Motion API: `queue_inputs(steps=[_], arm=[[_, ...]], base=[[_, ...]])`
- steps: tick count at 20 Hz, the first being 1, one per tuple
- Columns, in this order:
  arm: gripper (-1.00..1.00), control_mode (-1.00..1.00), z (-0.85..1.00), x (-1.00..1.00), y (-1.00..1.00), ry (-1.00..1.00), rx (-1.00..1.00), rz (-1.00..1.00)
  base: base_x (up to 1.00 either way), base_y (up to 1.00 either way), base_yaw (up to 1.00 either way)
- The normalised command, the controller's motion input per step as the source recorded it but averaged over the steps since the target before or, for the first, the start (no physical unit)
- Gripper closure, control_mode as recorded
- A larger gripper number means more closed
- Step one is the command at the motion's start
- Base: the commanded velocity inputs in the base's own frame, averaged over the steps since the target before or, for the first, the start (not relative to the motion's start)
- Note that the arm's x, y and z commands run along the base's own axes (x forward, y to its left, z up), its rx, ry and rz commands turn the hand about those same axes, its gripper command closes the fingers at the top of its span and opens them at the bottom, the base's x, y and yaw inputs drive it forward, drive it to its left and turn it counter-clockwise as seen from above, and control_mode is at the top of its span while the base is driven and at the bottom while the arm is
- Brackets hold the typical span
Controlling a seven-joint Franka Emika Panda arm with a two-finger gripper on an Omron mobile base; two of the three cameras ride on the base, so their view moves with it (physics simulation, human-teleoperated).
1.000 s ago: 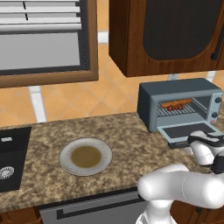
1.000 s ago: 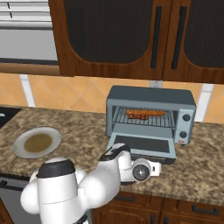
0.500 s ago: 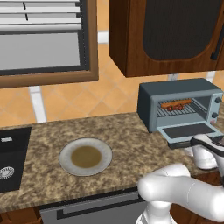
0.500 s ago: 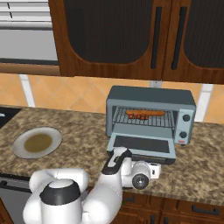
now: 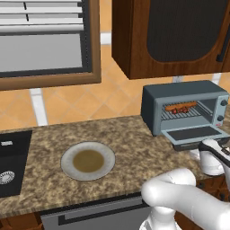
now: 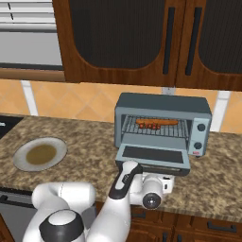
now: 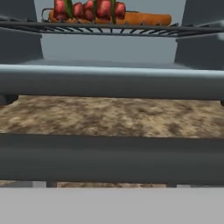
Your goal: Pick up the kebab skewer and baguette bread, and place them inside the toaster oven. Close the toaster oven door and start by setting the timer.
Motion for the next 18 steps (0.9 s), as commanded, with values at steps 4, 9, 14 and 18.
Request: queue_inputs(steps=[4,9,14,18], arm=[[-1.0,-1.0,0.42,0.32,0.0,-0.02,0.01,0.0],[-1.0,-1.0,0.5,0.27,0.0,-0.05,0.05,0.0],[-1.0,-1.0,0.56,0.16,0.0,-0.02,0.05,-0.02],[-1.0,-1.0,0.58,0.26,0.0,-0.08,0.05,-0.01]], base=[[0.0,0.0,0.0],[0.0,0.0,0.0],[0.0,0.0,0.0],[0.0,0.0,0.0]])
